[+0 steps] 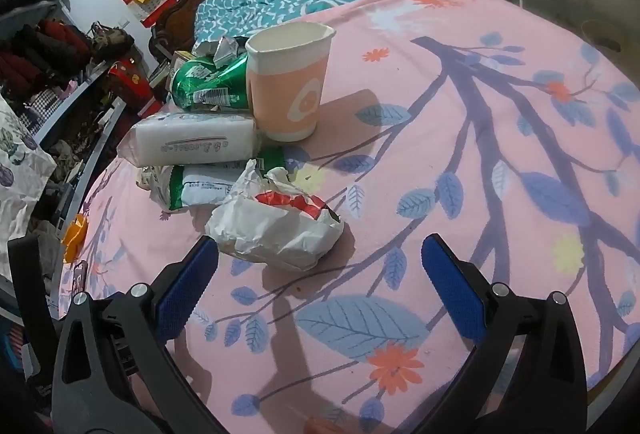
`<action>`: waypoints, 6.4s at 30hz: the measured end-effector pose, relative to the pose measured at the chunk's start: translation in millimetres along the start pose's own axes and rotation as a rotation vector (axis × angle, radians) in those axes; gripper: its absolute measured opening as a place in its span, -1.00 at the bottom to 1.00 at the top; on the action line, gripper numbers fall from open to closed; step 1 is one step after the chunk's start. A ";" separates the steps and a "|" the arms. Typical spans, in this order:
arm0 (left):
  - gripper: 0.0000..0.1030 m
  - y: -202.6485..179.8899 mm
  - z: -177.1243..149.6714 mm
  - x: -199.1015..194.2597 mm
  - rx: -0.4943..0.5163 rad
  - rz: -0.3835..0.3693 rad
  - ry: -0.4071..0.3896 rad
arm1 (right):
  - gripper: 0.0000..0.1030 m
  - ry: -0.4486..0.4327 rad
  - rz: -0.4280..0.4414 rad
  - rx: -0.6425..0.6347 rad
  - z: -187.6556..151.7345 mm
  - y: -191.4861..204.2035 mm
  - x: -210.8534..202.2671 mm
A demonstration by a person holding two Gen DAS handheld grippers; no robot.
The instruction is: Collect trash
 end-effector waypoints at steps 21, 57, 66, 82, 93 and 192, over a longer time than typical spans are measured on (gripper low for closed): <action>0.83 8.9 7.6 -2.9 -0.001 -0.049 -0.017 | 0.80 -0.038 -0.007 -0.011 9.2 -11.2 -25.8; -0.93 -73.4 29.0 -30.4 0.128 -0.579 0.068 | -0.26 -0.049 0.094 -0.317 18.6 -35.5 -48.5; -0.93 -103.5 30.5 -99.1 0.299 -0.656 -0.114 | -0.26 -0.147 0.086 -0.188 39.5 -83.6 -65.9; -0.92 -432.7 120.4 -88.8 0.622 -0.793 -0.074 | -0.26 -0.410 -0.209 0.184 112.5 -319.0 -176.2; 0.30 -553.7 128.5 -57.7 0.644 -0.697 -0.005 | 0.32 -0.429 -0.232 0.273 130.0 -366.4 -174.7; 0.69 1.2 76.5 -51.1 0.514 -0.323 -0.410 | 0.48 0.104 0.278 -0.202 25.0 43.0 30.1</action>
Point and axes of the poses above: each gripper's, at about its wrist camera, not at the fingertips, and x roughly the way its jaws point, y to its left, z to its top, the point moved 3 cm from there along x, roughly the way its jaws point, and after that the axes turned 8 degrees about z, right-handed, at the moved point
